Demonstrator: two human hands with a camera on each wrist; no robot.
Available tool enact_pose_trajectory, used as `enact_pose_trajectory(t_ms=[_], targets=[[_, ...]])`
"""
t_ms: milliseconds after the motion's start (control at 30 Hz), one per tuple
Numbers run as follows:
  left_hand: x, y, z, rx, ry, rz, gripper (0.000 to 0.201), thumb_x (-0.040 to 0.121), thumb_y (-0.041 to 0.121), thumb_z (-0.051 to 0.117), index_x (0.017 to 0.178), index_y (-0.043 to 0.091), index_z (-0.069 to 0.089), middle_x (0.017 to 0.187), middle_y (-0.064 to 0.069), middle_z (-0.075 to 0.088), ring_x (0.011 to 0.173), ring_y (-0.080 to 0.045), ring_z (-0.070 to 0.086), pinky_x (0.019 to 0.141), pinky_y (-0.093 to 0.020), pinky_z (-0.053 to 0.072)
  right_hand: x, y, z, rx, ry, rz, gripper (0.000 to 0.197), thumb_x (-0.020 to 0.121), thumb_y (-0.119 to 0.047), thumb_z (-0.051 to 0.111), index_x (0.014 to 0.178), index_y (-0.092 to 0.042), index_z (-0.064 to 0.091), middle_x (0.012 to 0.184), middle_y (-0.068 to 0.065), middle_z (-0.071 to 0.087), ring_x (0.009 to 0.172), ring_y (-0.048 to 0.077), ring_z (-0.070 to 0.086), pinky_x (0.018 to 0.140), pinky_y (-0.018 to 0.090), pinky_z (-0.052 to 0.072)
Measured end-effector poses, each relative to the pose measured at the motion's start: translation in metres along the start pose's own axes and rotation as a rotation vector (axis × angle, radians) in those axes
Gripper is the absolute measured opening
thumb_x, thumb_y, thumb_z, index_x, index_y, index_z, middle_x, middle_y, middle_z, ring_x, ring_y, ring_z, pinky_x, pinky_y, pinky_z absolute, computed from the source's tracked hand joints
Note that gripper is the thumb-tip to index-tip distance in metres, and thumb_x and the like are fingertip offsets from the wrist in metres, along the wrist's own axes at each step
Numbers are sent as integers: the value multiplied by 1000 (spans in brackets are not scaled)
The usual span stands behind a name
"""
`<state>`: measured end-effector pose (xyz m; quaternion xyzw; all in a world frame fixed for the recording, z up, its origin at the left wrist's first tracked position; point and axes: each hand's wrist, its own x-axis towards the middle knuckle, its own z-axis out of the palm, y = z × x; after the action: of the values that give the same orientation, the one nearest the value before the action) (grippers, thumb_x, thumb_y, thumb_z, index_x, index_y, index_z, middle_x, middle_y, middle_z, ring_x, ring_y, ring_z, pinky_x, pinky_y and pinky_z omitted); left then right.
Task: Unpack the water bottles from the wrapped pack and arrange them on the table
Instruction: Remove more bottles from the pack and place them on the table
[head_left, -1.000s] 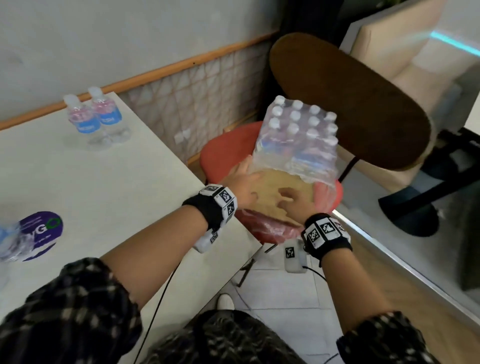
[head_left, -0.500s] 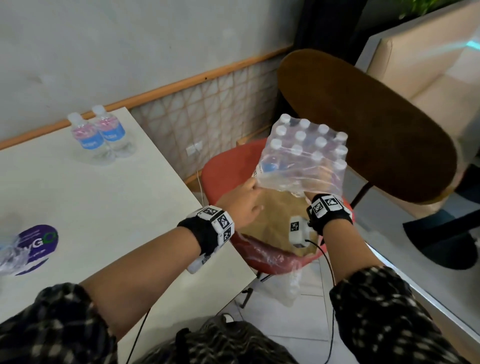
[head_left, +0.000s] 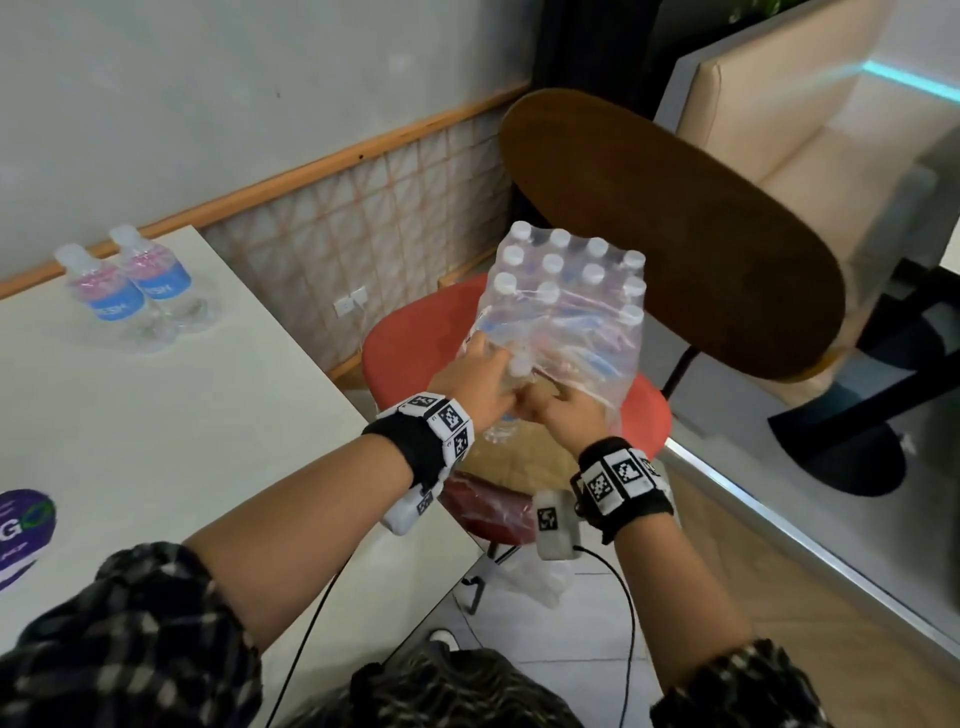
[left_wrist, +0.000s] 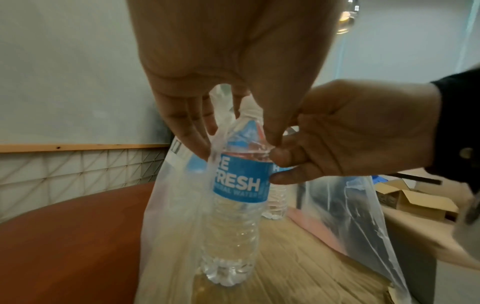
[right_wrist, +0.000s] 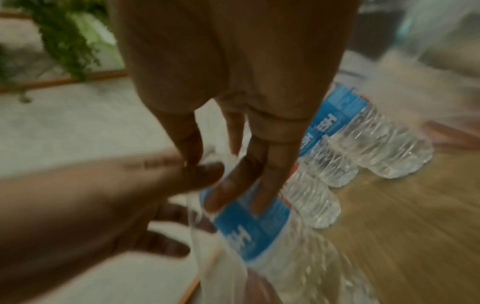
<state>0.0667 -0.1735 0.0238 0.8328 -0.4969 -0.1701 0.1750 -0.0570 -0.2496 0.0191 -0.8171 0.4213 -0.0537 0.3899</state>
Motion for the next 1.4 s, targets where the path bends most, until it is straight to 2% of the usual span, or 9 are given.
enact_pose_trajectory(t_ms=[67, 267, 467, 567, 733, 900, 1067, 1300, 1400], targets=[[2, -4, -1, -47, 28, 7, 55, 84, 45, 62, 133, 28, 45, 132, 1, 38, 100, -23, 60, 82, -38, 51, 1, -5, -17, 12, 5, 38, 21, 94, -29, 52, 96, -18, 70, 98, -1, 68, 97, 12, 58, 83, 11, 34], [0, -5, 2, -74, 43, 30, 57, 83, 49, 61, 134, 36, 41, 129, 6, 43, 102, -17, 59, 81, -34, 51, 21, -5, -33, -105, 398, 258, 57, 87, -48, 50, 134, -16, 43, 138, 8, 40, 119, 30, 52, 96, 30, 41], [-5, -11, -4, -74, 32, 16, 47, 82, 48, 63, 123, 35, 44, 113, 7, 43, 86, -17, 58, 66, -27, 45, 16, -1, -26, -276, -36, 250, 70, 89, -17, 54, 148, -29, 18, 122, 16, 57, 94, 29, 60, 76, 34, 48], [-9, -15, -6, -83, 30, 6, 43, 81, 47, 65, 117, 33, 45, 112, 6, 42, 85, -18, 57, 67, -29, 45, 13, -4, -19, -438, -59, 186, 83, 82, -1, 55, 148, -29, 14, 112, 17, 61, 86, 30, 60, 69, 32, 44], [-19, -23, -11, -38, 36, 12, 45, 80, 50, 64, 117, 34, 45, 107, 7, 43, 83, -18, 59, 69, -35, 53, 19, -12, -35, -452, -61, 277, 36, 84, -5, 58, 120, -7, 59, 102, 16, 60, 97, 32, 59, 84, 37, 50], [-24, -31, -16, -15, 74, 15, 43, 79, 49, 66, 113, 29, 48, 104, 5, 43, 92, -16, 52, 66, -29, 44, 22, -7, -32, -528, -120, 254, 49, 86, -6, 53, 135, -14, 49, 127, 15, 56, 108, 30, 56, 90, 34, 44], [-33, -38, -12, -26, 128, -15, 42, 78, 51, 66, 109, 27, 50, 98, 5, 40, 86, -16, 49, 63, -29, 41, 7, 4, -21, -561, -51, 249, 61, 81, 1, 55, 139, -15, 41, 97, 12, 62, 73, 23, 54, 69, 29, 42], [-53, -46, -6, -145, 128, 32, 33, 80, 47, 66, 98, 26, 47, 83, 8, 56, 75, -16, 54, 62, -31, 43, 0, 11, 11, -85, 58, 325, 51, 95, -19, 51, 143, -17, 36, 144, 11, 42, 127, 30, 46, 105, 38, 39], [-67, -57, -8, -212, 151, 17, 30, 81, 40, 68, 89, 24, 44, 80, 7, 56, 72, -17, 53, 59, -26, 36, -4, 1, 18, 25, 242, 243, 24, 89, -32, 61, 111, -27, 56, 113, 0, 57, 109, 26, 55, 86, 32, 49]])
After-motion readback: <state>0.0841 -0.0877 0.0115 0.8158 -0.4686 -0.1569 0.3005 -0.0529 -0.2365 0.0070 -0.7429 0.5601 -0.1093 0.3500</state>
